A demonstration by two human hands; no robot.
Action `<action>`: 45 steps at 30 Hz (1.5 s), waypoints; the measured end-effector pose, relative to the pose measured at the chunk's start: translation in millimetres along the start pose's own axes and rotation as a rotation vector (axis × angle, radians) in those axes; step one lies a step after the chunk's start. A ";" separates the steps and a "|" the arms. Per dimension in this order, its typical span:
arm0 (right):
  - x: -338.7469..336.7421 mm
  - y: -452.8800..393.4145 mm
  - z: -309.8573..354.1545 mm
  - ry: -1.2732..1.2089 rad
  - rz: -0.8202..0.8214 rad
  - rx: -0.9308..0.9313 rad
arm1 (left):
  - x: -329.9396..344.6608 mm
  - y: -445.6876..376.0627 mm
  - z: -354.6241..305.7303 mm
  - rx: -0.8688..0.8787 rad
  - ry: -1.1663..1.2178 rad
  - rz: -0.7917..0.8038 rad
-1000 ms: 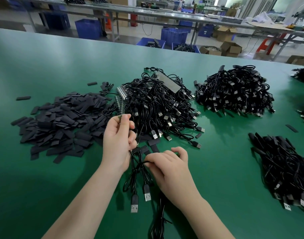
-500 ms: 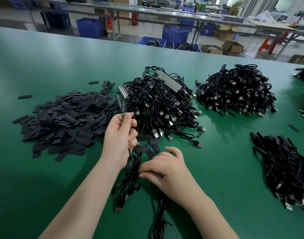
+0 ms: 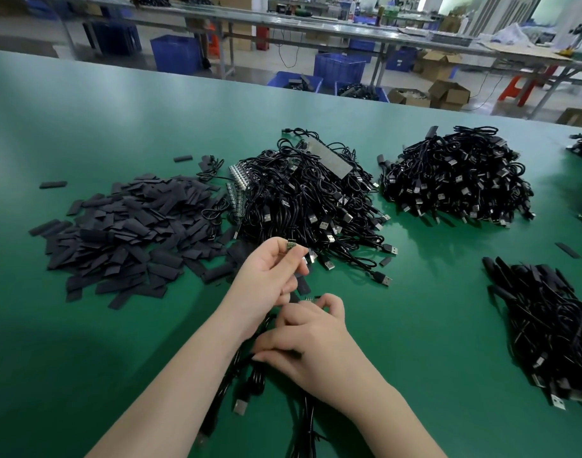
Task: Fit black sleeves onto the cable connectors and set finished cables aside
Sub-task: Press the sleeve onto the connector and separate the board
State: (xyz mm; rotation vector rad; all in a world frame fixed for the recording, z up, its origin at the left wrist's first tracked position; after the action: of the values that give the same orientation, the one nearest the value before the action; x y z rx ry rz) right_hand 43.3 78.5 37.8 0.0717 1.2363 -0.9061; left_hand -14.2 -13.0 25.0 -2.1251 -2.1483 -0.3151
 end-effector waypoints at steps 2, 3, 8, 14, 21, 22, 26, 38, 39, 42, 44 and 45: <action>2.7 1.8 -1.0 -0.052 0.058 0.034 | 5.3 1.1 0.2 0.014 0.042 0.008; 2.8 2.8 -2.0 -0.080 0.082 0.053 | 5.0 0.8 -0.1 0.027 0.070 -0.023; -3.8 7.6 -7.2 -0.209 0.105 0.075 | -26.9 -4.7 -4.2 0.042 0.340 -0.331; 1.4 10.9 -11.5 -0.107 0.133 0.121 | -72.7 11.9 -32.9 0.347 0.368 -0.714; -6.3 12.3 -41.3 0.113 -0.060 0.307 | -53.9 52.5 -79.2 0.992 -0.236 -0.811; -7.0 12.3 -46.1 0.103 -0.079 0.347 | -41.3 53.1 -78.4 1.030 -0.399 -0.763; -5.7 14.8 -60.2 -0.017 -0.096 0.449 | 8.1 40.9 -55.2 0.923 -1.057 -0.477; 9.8 -47.7 -50.6 0.295 0.234 0.151 | -2.6 20.9 -24.5 0.460 -0.873 -0.365; 11.8 -50.5 -50.9 0.322 0.242 0.153 | -3.3 20.5 -24.9 0.464 -0.872 -0.366; 12.4 -51.1 -52.9 0.390 0.216 0.166 | -3.2 20.2 -26.2 0.478 -0.867 -0.362; 3.7 -44.4 -56.6 0.340 0.102 0.206 | -2.4 21.9 -27.5 0.499 -0.852 -0.362; -4.0 -37.9 -60.8 0.243 0.005 0.273 | -2.0 23.1 -28.0 0.510 -0.837 -0.356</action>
State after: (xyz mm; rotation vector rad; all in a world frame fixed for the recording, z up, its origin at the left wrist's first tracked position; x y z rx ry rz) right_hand -27.9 86.4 34.1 0.4119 1.3281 -1.0811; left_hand 6.8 -20.9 53.5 -1.7100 -2.5820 1.1731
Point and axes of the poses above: each hand's wrist, its own y-axis away from the middle knuckle, its own x-axis out of the palm, z = x × y, the point moved 6 cm from there along -y, towards the middle knuckle, and after that the axes turned 3 degrees about -x, right-handed, at the moved point
